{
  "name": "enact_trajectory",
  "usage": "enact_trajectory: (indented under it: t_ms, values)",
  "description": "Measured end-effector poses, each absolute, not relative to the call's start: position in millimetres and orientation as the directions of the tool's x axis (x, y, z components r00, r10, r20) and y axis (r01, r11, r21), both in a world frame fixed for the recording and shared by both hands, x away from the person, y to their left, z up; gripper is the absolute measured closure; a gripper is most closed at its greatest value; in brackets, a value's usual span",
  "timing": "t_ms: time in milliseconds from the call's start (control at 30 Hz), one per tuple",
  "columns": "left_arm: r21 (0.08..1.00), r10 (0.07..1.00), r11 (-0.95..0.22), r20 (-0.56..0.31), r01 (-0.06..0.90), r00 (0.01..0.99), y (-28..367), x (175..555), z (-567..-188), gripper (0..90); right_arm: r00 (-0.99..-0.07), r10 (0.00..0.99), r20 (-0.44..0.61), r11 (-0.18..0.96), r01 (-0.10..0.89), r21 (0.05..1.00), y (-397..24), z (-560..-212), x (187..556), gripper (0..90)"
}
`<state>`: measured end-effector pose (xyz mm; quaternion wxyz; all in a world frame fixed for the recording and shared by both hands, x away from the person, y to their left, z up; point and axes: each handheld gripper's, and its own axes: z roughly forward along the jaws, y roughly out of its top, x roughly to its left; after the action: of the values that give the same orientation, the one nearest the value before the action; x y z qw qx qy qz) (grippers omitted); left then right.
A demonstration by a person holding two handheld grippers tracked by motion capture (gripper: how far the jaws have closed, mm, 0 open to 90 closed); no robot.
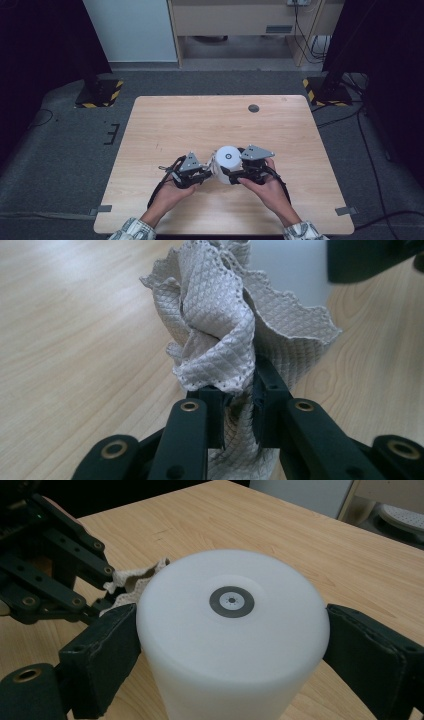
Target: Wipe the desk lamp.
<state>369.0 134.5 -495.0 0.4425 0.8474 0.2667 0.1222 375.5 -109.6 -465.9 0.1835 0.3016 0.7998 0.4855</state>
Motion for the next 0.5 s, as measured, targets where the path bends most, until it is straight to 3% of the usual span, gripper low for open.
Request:
enact_trajectory:
  t_ms: [167,500]
  values:
    - [0.777,0.558,-0.516,-0.013,0.360,0.830,131.6,373.4,-505.5,77.4,-0.753,0.658,-0.012,0.353,0.294,0.888,-107.6,-465.3,374.7,10.2]
    - [0.820,0.564,-0.452,-0.042,0.351,0.825,137.5,370.6,-493.1,77.4,-0.756,0.654,-0.012,0.357,0.295,0.886,-107.5,-464.4,374.5,10.3]
